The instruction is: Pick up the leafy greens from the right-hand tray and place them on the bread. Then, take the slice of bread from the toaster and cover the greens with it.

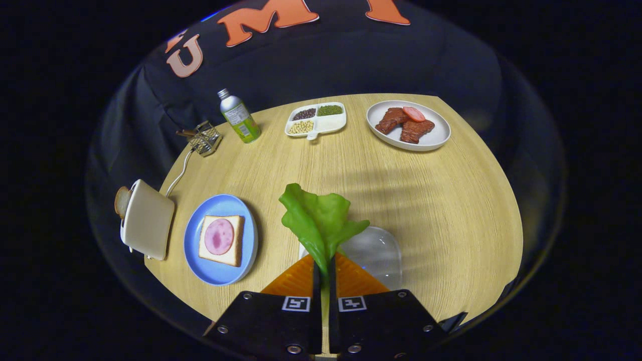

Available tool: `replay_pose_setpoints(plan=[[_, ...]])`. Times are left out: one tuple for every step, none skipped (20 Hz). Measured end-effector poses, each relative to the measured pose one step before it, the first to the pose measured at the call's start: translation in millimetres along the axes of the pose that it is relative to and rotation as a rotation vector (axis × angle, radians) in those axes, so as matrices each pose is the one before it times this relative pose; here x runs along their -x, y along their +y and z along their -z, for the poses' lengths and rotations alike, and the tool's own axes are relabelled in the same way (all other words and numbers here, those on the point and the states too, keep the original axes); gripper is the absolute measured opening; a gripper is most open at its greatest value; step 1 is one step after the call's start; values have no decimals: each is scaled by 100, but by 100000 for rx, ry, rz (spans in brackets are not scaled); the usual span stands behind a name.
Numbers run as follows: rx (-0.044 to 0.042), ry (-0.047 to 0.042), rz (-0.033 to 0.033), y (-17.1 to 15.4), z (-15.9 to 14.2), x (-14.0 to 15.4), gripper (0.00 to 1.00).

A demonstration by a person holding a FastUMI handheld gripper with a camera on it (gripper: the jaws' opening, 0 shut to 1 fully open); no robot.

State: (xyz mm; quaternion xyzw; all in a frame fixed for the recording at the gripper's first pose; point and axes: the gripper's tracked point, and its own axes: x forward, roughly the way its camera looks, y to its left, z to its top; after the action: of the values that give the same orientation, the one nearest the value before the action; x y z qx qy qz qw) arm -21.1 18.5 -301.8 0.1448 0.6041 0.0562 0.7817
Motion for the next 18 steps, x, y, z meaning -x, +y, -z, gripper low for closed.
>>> replay_pose_setpoints(plan=[[-200,355,-2031,860,80,-44,6],[-481,882,-1290,690,143,-131,6],[404,117,-579,415,-87,-241,6],[328,-79,-252,403,-97,-256,6],[67,434,-790,685,41,-67,6],[-76,479,-1452,787,-63,-56,6],[300,465,-1143,725,-58,-11,6],[621,136,-303,582,-152,-102,6],[964,-4,-203,549,-67,-88,6],[753,74,-476,689,-124,-96,6],[705,219,-931,942,7,-149,6],[592,395,-625,670,-97,-272,6],[853,481,-526,732,29,-359,6],[857,746,-405,611,27,-242,6],[445,1229,-1106,838,233,-407,6],[208,1192,-1678,989,222,-491,6],[499,1301,-1069,702,338,-388,6],[742,704,-345,544,148,-572,6]])
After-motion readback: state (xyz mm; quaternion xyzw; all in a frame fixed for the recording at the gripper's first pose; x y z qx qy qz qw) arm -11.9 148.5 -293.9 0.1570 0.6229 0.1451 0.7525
